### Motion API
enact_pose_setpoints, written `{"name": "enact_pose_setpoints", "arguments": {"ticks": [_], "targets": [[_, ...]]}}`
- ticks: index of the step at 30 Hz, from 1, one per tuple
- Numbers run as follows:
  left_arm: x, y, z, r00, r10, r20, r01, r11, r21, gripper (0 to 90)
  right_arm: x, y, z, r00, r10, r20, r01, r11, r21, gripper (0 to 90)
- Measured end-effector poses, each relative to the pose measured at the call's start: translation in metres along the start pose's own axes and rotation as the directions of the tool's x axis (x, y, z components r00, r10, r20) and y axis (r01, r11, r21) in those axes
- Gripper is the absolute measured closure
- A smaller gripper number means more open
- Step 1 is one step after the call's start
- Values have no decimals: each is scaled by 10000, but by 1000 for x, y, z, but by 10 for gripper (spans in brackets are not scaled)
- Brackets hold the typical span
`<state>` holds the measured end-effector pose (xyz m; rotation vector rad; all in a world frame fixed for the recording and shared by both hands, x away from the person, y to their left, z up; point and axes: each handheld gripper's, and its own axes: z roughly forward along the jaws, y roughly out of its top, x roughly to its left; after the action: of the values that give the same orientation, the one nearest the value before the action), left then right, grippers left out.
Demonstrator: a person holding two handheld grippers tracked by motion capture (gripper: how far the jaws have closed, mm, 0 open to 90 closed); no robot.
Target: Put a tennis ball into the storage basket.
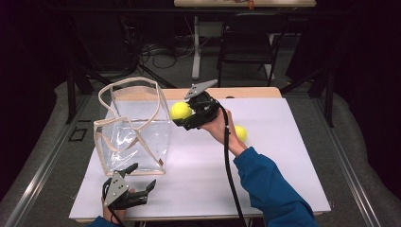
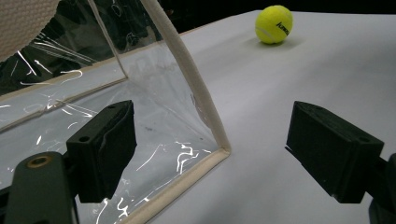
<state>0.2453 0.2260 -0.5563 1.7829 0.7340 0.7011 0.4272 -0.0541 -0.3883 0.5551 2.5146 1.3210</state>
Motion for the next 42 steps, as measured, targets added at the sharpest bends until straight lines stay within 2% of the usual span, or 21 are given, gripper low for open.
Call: {"name": "enact_pose_setpoints", "arguments": {"ticks": [26, 42], "targets": [[0, 0, 0, 10000, -14, -9, 14, 10000, -52, 157, -2, 11, 4, 10000, 8, -16, -8, 9996, -288, 261], [0, 0, 0, 10000, -9, -24, 9, 10000, -56, 157, -2, 23, -1, 10000, -78, 36, 80, 9983, -583, 261]]}}
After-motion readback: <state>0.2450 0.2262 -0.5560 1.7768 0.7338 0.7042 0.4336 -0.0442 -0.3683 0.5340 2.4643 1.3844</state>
